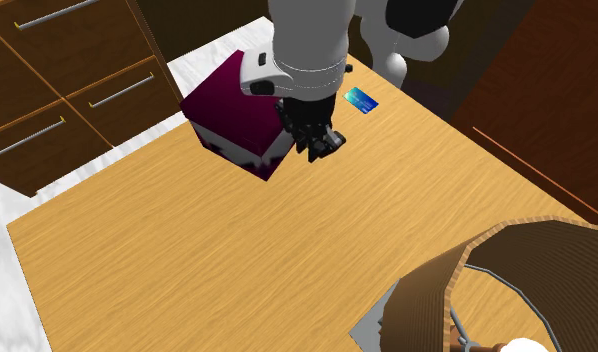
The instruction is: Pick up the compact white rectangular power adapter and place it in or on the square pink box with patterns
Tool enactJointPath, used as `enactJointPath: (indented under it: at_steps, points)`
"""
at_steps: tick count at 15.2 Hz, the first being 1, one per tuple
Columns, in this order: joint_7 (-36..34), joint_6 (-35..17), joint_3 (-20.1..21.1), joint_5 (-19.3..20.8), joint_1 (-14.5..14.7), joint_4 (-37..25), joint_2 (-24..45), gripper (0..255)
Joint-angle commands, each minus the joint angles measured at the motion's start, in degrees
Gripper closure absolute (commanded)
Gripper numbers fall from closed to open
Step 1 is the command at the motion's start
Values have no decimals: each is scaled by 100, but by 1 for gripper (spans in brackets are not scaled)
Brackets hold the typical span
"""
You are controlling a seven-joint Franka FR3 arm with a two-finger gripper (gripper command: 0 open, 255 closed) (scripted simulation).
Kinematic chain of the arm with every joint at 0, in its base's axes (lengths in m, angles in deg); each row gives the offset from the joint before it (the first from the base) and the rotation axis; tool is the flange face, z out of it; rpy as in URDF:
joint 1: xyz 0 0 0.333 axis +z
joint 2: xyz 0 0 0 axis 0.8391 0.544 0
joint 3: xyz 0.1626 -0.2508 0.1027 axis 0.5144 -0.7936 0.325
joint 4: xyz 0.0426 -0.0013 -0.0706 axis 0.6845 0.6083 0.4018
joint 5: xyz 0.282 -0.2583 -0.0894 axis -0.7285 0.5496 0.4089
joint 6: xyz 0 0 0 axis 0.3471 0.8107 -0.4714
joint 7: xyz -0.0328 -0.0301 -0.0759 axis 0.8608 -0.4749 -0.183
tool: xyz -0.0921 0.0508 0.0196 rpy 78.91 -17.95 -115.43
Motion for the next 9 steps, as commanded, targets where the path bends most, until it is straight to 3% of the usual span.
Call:
enactJointPath:
  at_steps: [1, 9]
  points:
    - [-2, 167, -1, 0, -1, -195, 30, 255]
    - [-7, 830, -2, -3, -2, -1017, 189, 255]
